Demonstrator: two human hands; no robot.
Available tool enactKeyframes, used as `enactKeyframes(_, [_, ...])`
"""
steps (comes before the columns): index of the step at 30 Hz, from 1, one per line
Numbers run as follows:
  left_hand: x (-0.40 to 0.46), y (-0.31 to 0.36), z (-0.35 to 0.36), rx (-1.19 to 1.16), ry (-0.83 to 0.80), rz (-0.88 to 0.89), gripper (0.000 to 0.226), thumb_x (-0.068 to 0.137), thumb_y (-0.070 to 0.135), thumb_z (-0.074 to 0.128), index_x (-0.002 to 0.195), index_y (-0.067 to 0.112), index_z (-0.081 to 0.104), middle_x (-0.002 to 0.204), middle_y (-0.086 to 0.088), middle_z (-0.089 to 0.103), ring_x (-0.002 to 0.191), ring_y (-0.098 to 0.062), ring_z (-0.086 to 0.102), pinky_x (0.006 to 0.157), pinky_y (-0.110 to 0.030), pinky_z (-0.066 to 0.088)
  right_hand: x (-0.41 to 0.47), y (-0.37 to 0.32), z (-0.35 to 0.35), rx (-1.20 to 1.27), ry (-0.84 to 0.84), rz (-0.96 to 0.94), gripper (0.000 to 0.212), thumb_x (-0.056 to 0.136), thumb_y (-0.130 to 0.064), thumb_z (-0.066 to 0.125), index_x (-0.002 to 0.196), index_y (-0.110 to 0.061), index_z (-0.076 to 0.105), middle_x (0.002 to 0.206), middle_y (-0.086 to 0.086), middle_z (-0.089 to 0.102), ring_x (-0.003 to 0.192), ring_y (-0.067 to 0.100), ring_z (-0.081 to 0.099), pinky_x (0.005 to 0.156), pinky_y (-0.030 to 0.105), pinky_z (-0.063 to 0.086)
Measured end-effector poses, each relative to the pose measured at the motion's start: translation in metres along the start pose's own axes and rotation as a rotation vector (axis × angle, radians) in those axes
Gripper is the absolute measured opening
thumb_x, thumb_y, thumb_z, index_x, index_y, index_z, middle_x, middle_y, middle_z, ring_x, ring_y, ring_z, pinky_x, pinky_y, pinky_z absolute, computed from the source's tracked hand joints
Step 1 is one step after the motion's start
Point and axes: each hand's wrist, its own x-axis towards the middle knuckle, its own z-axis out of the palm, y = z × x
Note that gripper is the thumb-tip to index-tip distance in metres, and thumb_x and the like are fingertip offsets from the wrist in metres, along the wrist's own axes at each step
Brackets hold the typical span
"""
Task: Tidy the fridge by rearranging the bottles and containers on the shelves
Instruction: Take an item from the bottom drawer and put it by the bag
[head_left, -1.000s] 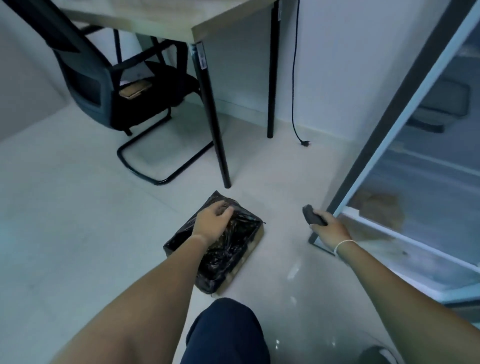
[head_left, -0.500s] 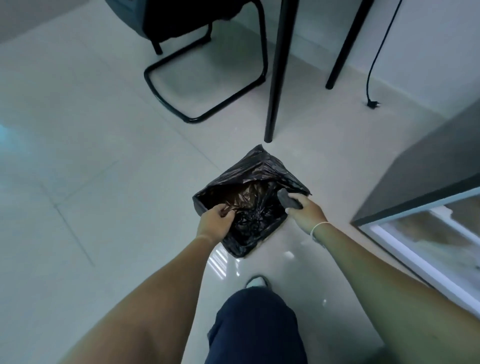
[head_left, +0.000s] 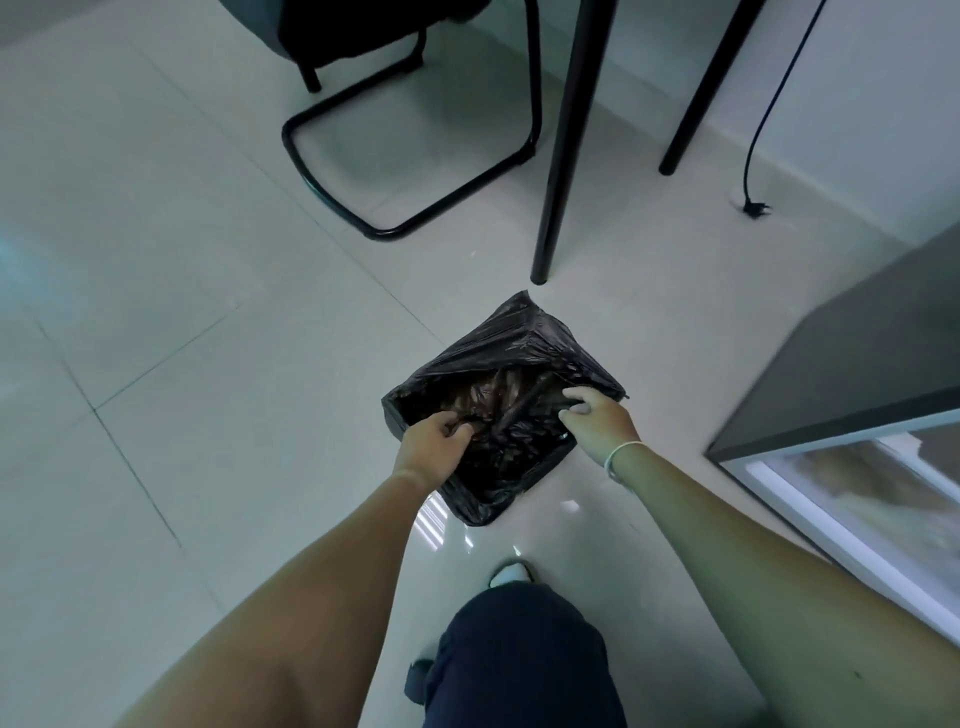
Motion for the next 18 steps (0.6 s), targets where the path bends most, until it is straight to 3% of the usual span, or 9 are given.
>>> enactKeyframes(2, [-0.002, 0.010, 0.002, 0.005, -0.016, 0.022, 0.046, 0.093, 0.030, 0.054, 0.136, 0.014, 0.051, 0.130, -0.005, 0.060, 0.122, -0.020, 0.054, 0.102, -0.025, 0.038, -0.003, 0.004, -0.009, 0.023, 0.022, 0.006, 0.040, 0.092, -0.017, 0.051, 0.131, -0.018, 0.053, 0.128, 0.009, 0.058, 0.096, 0.019, 0.054, 0.085, 0.023, 0.040])
enactKeyframes(7, [-0.015, 0.042, 0.014, 0.053, -0.032, 0.121, 0.048, 0.092, 0.033, 0.055, 0.136, 0.014, 0.051, 0.131, -0.007, 0.059, 0.120, -0.021, 0.057, 0.106, -0.027, 0.040, -0.021, 0.013, -0.042, 0.054, 0.096, 0.003, 0.037, 0.091, -0.014, 0.052, 0.127, -0.016, 0.057, 0.122, 0.010, 0.060, 0.090, 0.018, 0.052, 0.077, 0.021, 0.036])
enactKeyframes(11, [-0.034, 0.075, 0.030, 0.077, -0.054, 0.209, 0.030, 0.092, 0.031, 0.055, 0.116, 0.014, 0.060, 0.109, -0.005, 0.058, 0.101, -0.022, 0.062, 0.100, -0.035, 0.048, -0.040, 0.024, -0.076, 0.087, 0.159, -0.004, 0.035, 0.091, -0.014, 0.051, 0.126, -0.015, 0.058, 0.107, 0.005, 0.058, 0.089, 0.019, 0.052, 0.077, 0.022, 0.037])
enactKeyframes(14, [-0.051, 0.099, 0.047, 0.129, -0.076, 0.283, 0.047, 0.093, 0.032, 0.054, 0.135, 0.013, 0.052, 0.130, -0.010, 0.058, 0.122, -0.023, 0.055, 0.108, -0.030, 0.039, -0.057, 0.035, -0.102, 0.090, 0.205, -0.008, 0.035, 0.091, -0.016, 0.054, 0.126, -0.015, 0.057, 0.114, 0.009, 0.060, 0.089, 0.020, 0.051, 0.078, 0.021, 0.037])
enactKeyframes(18, [-0.081, 0.135, 0.079, 0.197, -0.116, 0.380, 0.047, 0.094, 0.032, 0.053, 0.137, 0.014, 0.050, 0.134, -0.011, 0.057, 0.124, -0.024, 0.053, 0.107, -0.029, 0.036, -0.087, 0.058, -0.145, 0.121, 0.305, -0.002, 0.035, 0.090, -0.016, 0.054, 0.125, -0.015, 0.058, 0.102, 0.004, 0.054, 0.087, 0.021, 0.051, 0.077, 0.025, 0.040])
